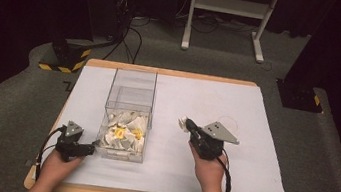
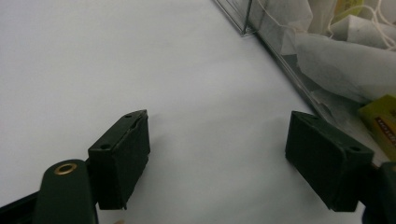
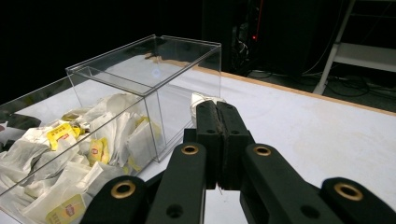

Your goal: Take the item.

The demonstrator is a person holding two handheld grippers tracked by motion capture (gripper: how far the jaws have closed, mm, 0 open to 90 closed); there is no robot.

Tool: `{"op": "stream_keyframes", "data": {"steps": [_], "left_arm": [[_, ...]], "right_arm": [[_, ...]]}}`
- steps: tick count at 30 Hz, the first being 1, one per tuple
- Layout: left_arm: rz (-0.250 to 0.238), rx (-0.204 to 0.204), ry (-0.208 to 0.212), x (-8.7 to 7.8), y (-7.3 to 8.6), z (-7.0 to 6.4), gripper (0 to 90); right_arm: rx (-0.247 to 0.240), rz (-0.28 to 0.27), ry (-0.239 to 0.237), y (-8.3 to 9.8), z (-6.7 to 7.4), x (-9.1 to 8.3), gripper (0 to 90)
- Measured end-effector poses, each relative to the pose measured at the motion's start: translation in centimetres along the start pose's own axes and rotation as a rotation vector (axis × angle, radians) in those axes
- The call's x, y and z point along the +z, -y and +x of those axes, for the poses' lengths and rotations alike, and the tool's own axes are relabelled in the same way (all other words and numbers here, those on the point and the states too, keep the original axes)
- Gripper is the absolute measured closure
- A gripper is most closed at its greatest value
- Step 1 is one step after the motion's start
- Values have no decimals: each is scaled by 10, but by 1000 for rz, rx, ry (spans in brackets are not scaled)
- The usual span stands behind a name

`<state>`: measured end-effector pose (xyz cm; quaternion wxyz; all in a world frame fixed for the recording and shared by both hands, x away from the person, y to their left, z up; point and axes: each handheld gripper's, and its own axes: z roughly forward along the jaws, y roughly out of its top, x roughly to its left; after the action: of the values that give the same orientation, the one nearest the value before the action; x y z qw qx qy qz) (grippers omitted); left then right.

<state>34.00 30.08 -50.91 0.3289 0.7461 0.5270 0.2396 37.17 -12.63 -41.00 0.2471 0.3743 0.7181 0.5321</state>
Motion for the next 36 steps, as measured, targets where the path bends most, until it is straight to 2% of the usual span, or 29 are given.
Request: {"op": "stream_keyframes", "data": {"steps": [9,20,29,36], "left_arm": [[-1,0,0,0,0,0,220],[0,0,0,0,0,0,220],[-1,0,-1,0,0,0,220],[-1,1,-1,0,0,0,220]], "right_arm": [[17,-16,26,-1,-10,-6,893],[52,-47,77,-3,-30,-19,893],[88,-81,146,-6,-53,-36,893],[97,-66,219,-2,-69,-43,893]]}}
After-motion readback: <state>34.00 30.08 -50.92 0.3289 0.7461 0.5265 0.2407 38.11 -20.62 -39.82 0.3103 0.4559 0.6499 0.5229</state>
